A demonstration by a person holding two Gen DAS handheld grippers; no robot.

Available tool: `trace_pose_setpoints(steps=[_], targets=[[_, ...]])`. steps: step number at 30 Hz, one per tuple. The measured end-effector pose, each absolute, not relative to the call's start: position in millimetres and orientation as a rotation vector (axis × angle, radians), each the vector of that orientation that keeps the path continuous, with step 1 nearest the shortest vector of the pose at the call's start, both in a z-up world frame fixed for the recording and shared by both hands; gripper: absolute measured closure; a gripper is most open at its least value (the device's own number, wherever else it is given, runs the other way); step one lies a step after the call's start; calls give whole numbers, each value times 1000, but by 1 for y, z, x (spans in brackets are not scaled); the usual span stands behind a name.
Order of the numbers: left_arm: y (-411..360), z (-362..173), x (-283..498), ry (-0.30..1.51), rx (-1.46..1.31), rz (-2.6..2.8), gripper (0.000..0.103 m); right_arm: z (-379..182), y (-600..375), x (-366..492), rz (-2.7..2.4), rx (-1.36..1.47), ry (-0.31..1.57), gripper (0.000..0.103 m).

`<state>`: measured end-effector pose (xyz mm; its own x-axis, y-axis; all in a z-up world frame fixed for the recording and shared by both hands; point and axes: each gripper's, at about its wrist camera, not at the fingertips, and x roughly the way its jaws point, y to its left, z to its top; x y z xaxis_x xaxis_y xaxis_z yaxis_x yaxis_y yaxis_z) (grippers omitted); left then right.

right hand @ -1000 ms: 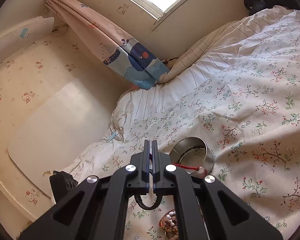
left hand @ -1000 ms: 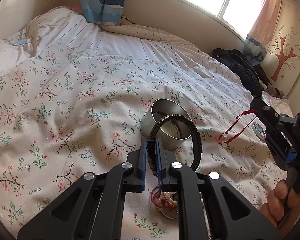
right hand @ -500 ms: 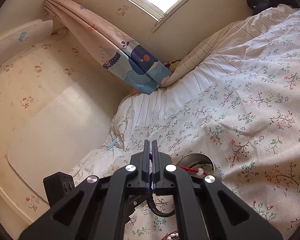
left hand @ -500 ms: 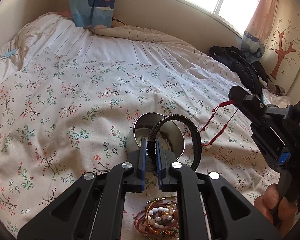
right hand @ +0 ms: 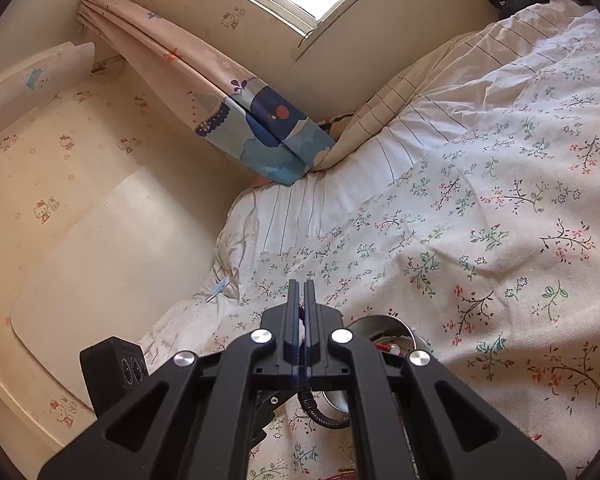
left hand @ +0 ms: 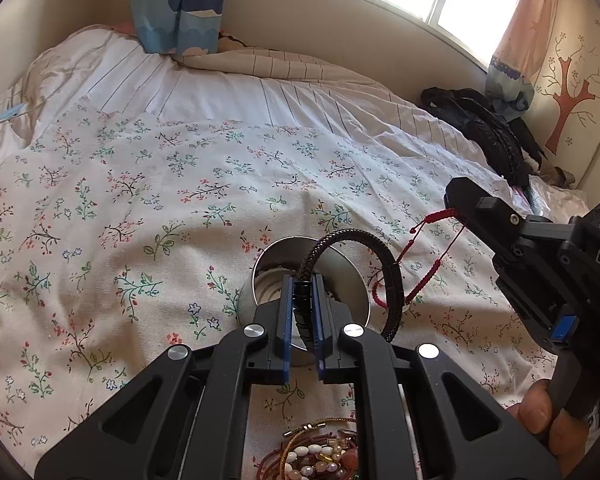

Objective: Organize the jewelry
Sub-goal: 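Open the left tool over the tin while the right tool releases the red cord bracelet inside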

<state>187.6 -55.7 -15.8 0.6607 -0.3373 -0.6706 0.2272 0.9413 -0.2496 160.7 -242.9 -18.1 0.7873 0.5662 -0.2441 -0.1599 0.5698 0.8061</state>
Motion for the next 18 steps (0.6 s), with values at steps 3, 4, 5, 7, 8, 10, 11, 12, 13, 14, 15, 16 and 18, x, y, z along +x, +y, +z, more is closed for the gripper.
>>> trace_pose_setpoints(steps=[3, 4, 5, 7, 8, 10, 11, 12, 13, 14, 15, 16, 18], targets=[[-58, -20, 194, 798, -144, -308, 95, -19, -239, 165, 456, 865, 528, 100], [-59, -23, 197, 809, -141, -303, 94, -20, -238, 167, 459, 862, 533, 100], [-59, -26, 200, 826, -137, -296, 94, -21, -236, 169, 462, 858, 538, 100], [-59, -32, 204, 849, -134, -281, 94, -23, -232, 173, 466, 852, 551, 100], [-59, -34, 205, 860, -130, -281, 94, -25, -230, 175, 466, 847, 558, 100], [-56, -36, 205, 860, -135, -266, 94, -29, -225, 180, 466, 838, 574, 100], [-53, -35, 205, 857, -145, -264, 94, -31, -223, 183, 465, 835, 582, 100], [-49, -33, 204, 849, -153, -255, 94, -33, -221, 186, 465, 832, 590, 100], [-45, -31, 203, 839, -159, -243, 92, -35, -218, 188, 466, 830, 599, 100], [-41, -29, 202, 832, -170, -236, 91, -37, -216, 190, 466, 827, 609, 100], [-37, -28, 201, 825, -179, -226, 91, -39, -213, 193, 467, 824, 623, 100], [-33, -27, 200, 820, -186, -216, 91, -43, -210, 196, 471, 824, 642, 100], [-27, -26, 199, 819, -196, -204, 89, -50, -206, 199, 466, 823, 682, 100]])
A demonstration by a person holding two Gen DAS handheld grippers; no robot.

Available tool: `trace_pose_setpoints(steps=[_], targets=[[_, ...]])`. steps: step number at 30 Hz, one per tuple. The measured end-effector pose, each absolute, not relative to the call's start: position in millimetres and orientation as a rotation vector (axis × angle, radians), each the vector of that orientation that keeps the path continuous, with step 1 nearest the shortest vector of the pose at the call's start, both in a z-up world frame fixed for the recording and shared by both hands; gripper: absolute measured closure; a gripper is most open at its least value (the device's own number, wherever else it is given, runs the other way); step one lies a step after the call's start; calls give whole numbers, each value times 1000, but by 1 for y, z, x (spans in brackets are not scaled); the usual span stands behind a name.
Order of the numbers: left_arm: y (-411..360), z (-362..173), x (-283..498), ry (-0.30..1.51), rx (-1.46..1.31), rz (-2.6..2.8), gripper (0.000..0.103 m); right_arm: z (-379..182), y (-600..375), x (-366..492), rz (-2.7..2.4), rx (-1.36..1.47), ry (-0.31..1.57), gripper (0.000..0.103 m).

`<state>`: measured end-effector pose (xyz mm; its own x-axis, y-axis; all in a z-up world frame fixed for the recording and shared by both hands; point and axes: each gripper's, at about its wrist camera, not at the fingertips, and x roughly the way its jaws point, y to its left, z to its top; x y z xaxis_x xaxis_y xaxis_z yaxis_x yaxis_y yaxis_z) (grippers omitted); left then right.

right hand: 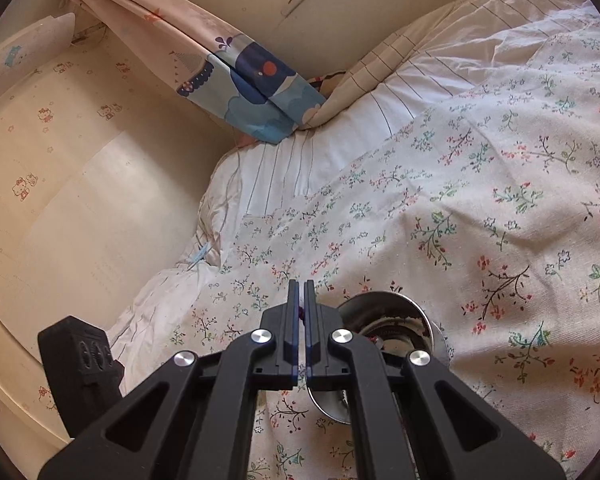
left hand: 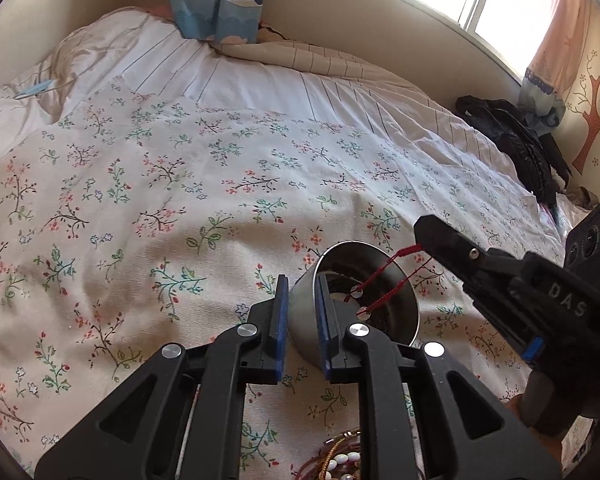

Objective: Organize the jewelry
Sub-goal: 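Open the left tool over the tin while the right tool releases the red cord bracelet inside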

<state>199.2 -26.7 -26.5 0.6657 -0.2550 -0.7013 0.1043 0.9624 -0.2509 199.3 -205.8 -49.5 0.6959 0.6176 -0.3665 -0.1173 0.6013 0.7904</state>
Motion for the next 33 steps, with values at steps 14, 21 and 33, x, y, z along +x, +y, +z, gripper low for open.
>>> trace_pose_setpoints(steps=[14, 21, 33], targets=[[-18, -30, 194, 817, -186, -173, 64, -53, -232, 185, 348, 849, 672, 53], [-17, -31, 179, 835, -167, -171, 62, -55, -254, 163, 270, 871, 689, 49], [-21, -30, 133, 844, -85, -174, 56, -44, -252, 112, 215, 758, 749, 41]])
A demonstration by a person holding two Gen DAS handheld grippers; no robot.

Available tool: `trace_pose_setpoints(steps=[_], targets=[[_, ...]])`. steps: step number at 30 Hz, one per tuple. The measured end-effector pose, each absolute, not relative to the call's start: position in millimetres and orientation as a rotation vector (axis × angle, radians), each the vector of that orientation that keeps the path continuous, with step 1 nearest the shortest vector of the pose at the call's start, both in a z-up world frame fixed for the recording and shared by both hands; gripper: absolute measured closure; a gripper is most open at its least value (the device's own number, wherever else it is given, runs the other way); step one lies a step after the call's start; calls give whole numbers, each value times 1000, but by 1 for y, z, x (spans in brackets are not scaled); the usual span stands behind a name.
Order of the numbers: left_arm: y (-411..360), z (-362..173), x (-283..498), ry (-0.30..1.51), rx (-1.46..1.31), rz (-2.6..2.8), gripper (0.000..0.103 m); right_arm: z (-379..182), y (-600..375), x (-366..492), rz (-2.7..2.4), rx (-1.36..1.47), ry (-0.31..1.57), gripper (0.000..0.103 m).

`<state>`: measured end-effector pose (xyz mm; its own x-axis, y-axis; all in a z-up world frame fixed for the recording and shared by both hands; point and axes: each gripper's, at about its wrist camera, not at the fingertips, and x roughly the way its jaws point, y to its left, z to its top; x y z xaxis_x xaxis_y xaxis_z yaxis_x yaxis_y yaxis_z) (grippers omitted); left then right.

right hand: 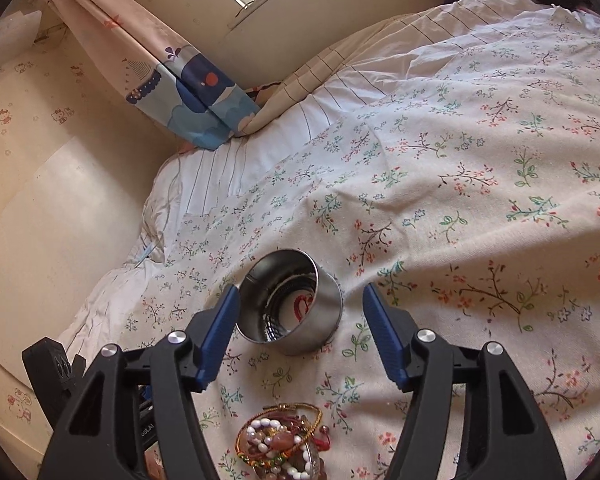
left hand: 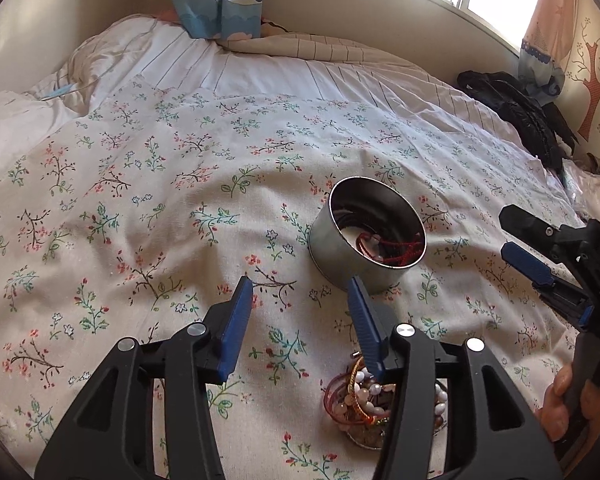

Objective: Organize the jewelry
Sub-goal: 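Open the left tool over the tin while the right tool releases the red cord bracelet inside, then lower the left tool onto the gold chain bracelet in the dish and close it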

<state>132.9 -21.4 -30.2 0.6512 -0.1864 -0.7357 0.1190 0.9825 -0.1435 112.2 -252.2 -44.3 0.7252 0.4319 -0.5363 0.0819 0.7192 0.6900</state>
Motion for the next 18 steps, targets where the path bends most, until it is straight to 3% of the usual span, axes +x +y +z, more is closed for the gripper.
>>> trace_pose_setpoints(steps=[18], targets=[[-16, -45, 94, 918, -47, -204, 53, -64, -250, 55, 131, 617, 889, 34]])
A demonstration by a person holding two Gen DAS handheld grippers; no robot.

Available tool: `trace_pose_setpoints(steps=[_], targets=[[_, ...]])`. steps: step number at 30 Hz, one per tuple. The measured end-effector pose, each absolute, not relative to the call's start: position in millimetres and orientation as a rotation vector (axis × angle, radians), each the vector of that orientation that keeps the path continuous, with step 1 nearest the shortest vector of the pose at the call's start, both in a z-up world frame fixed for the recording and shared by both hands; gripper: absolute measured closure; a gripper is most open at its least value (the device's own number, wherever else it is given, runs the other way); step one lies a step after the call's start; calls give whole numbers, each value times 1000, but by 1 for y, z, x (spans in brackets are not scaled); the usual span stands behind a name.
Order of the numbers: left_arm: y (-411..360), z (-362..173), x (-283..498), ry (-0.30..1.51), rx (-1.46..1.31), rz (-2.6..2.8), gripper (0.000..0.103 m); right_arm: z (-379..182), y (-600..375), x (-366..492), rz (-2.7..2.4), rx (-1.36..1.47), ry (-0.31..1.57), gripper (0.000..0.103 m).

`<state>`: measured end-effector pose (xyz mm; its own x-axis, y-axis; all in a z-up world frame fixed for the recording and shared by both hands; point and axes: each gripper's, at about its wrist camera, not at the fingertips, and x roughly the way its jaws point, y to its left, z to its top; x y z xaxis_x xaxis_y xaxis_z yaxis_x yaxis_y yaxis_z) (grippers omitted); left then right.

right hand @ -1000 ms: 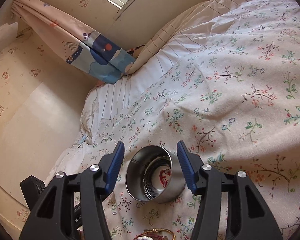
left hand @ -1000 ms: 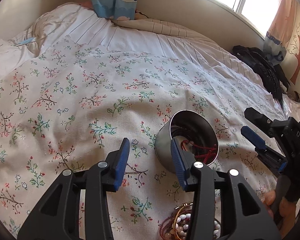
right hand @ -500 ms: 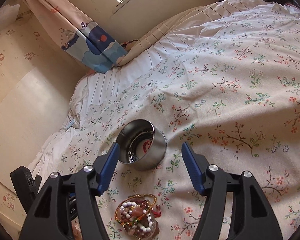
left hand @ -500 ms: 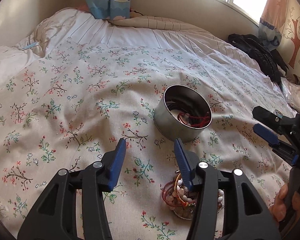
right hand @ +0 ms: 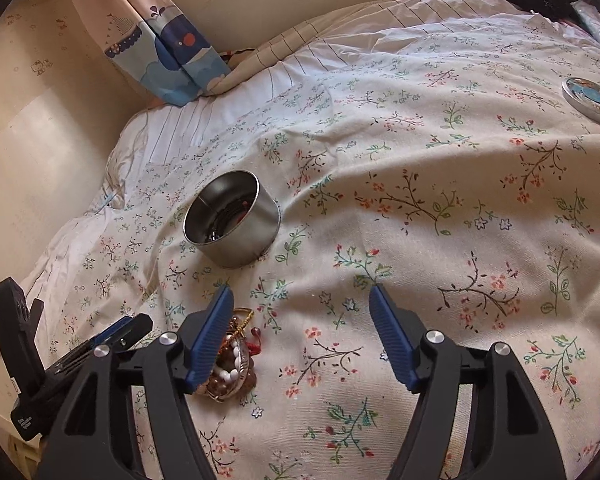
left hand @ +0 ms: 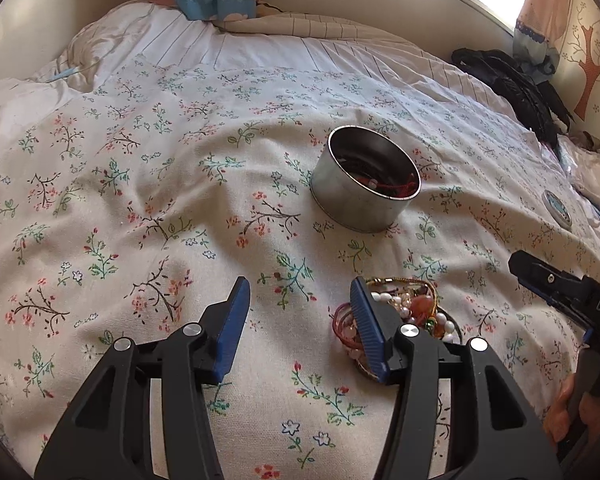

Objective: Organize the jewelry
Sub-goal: 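Lower the left tool onto the gold chain bracelet in the dish and close it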

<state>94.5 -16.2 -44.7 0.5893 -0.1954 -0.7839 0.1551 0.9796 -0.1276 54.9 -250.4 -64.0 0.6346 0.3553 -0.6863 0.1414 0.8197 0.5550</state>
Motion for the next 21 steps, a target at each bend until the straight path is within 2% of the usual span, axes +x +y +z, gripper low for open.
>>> trace_pose_setpoints(steps=[12, 14, 17, 21], targets=[[-48, -59, 100, 954, 33, -299, 56, -67, -248, 60, 144, 611, 902, 28], [-52, -64, 102, 982, 25, -341, 86, -67, -248, 60, 143, 615, 902, 27], [-55, -64, 99, 971, 39, -358, 98, -67, -249, 60, 143, 618, 901, 27], [-47, -58, 98, 960, -33, -389, 100, -68, -250, 60, 144, 626, 904, 27]])
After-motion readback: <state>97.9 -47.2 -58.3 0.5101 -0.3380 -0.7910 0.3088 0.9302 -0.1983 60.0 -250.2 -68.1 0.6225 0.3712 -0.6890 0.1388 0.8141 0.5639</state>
